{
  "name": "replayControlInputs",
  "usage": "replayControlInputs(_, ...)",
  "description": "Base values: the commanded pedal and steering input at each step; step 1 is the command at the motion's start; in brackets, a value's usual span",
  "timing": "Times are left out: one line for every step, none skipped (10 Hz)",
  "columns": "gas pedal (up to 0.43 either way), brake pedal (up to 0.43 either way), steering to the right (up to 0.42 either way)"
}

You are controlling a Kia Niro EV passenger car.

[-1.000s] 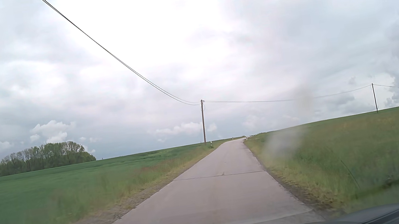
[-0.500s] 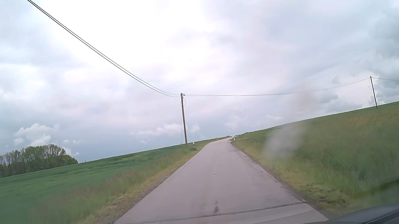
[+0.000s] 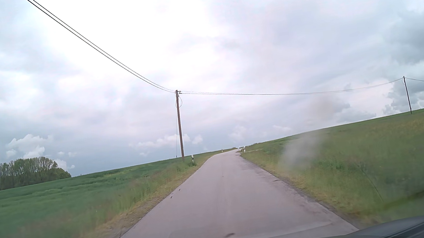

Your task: Follow the waypoints while adhering to traffic rules and regulations

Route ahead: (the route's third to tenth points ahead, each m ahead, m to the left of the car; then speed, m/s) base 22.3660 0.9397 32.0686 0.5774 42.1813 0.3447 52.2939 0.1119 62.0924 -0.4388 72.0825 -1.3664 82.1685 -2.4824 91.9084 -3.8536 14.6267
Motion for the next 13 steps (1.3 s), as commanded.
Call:
replayControlInputs(0.500,0.000,0.012)
replayControlInputs(0.500,0.000,0.011)
replayControlInputs(0.500,0.000,0.010)
replayControlInputs(0.500,0.000,0.009)
replayControlInputs(0.500,0.000,0.007)
replayControlInputs(0.500,0.000,0.007)
replayControlInputs(0.500,0.000,0.006)
replayControlInputs(0.500,0.000,0.005)
replayControlInputs(0.500,0.000,0.005)
replayControlInputs(0.500,0.000,0.004)
replayControlInputs(0.500,0.000,0.004)
replayControlInputs(0.500,0.000,0.004)
replayControlInputs(0.488,0.000,0.004)
